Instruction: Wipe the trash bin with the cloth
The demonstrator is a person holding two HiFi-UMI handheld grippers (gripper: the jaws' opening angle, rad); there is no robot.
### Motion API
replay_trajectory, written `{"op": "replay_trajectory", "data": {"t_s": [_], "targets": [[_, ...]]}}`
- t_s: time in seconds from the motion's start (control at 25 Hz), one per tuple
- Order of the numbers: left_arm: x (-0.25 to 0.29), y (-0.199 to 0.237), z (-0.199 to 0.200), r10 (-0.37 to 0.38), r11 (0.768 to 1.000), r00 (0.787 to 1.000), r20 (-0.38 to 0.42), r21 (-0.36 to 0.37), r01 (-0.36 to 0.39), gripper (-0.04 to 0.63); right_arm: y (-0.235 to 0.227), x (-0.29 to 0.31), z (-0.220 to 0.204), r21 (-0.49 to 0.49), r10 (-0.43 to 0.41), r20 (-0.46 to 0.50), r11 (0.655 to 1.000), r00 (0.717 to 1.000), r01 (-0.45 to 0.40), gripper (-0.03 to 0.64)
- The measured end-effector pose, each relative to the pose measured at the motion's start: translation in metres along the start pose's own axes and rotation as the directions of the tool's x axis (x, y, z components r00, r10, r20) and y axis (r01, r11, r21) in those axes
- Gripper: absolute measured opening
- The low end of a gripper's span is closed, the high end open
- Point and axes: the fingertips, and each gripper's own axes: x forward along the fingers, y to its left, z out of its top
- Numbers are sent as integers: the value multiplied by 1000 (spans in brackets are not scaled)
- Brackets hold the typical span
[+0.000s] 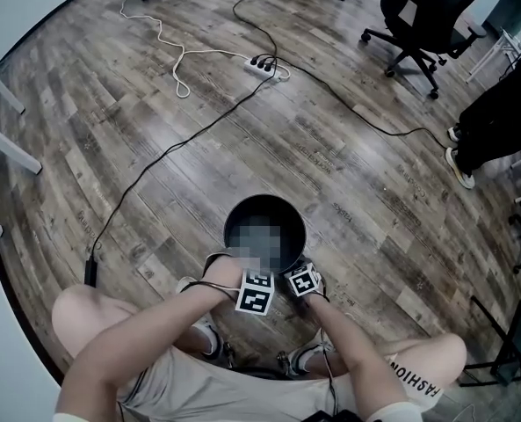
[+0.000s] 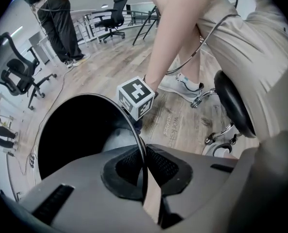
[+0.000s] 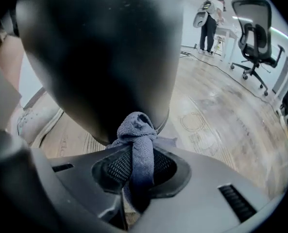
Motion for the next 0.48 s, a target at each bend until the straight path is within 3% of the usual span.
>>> {"op": "replay_trajectory", "data": {"t_s": [0.2,0.28,0.36,0.48], "targets": [[-1,0,7,-2,999,1000,24,-42,3,32,8,-30,0,-25,80,-47,996,996,-82,80],[-7,0,10,-25,998,998,58,-61,28,112,15,-57,3,-39,114,-72,992,991,-117,80],[-16,2,6,-42,998,997,59,-32,44,158,26,-91,14,-53,158,-66,985,985,-162,81],[-23,-6,-9,-103,994,994,20,50,102,160,37,-141,30,-73,189,-34,979,981,-191,80]]}}
